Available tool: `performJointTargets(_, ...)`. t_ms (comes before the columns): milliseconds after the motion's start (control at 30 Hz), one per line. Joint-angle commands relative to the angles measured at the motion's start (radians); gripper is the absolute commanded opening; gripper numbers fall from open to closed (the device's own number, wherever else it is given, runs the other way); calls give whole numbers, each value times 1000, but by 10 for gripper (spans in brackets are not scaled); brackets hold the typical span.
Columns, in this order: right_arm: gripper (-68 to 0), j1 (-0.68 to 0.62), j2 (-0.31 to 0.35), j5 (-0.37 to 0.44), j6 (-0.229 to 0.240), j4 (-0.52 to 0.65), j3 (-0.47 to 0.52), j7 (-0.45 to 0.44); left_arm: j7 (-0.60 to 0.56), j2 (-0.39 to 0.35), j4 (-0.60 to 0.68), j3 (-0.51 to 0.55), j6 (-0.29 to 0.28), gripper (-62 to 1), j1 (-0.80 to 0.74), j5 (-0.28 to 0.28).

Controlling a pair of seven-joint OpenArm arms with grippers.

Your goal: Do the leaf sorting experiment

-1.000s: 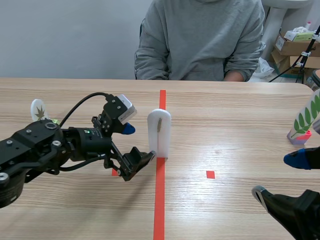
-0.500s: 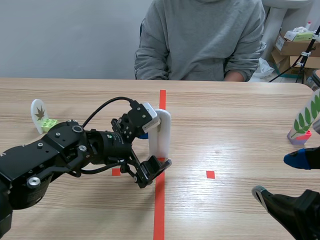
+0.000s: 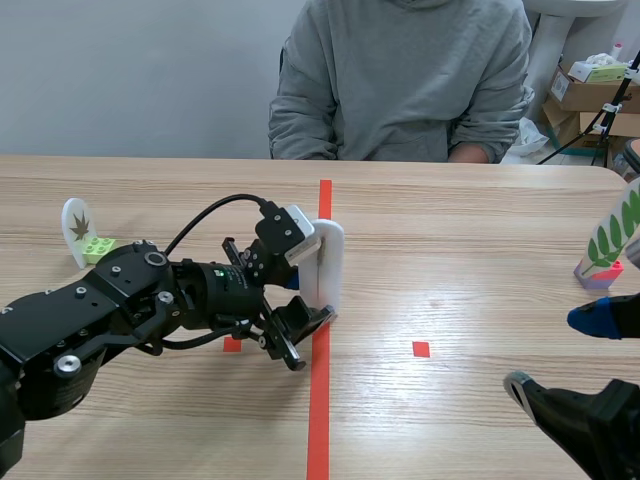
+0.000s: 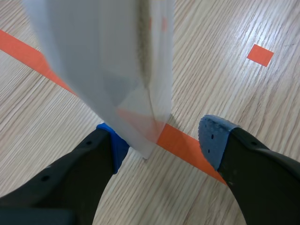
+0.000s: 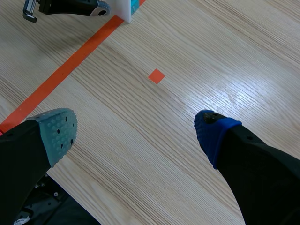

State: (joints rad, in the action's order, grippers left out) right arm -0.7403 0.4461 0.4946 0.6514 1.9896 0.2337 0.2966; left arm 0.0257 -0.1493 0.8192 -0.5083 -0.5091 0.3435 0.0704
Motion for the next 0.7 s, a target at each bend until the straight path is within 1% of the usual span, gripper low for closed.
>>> performJointTargets(0, -165, 11, 8, 7, 2, 14, 3, -11, -11, 21, 27, 2, 2, -337, 6, -15)
performJointTargets(133, -165, 11, 8, 7, 1, 14, 3, -11, -10, 43, 27, 2, 1, -410, 6, -19)
performJointTargets(300, -165, 11, 8, 7, 1, 14, 3, -11, -11, 66, 27, 2, 10, -465, 6, -22)
performJointTargets(433, -165, 11, 8, 7, 1, 14, 3, -11, -12, 66, 27, 2, 17, -521, 6, -22)
performJointTargets(600, -165, 11, 8, 7, 1, 14, 3, -11, -14, 65, 27, 6, 24, -551, 6, -21)
performJointTargets(667, -165, 11, 8, 7, 1, 14, 3, -11, -14, 65, 27, 6, 24, -554, 6, -21)
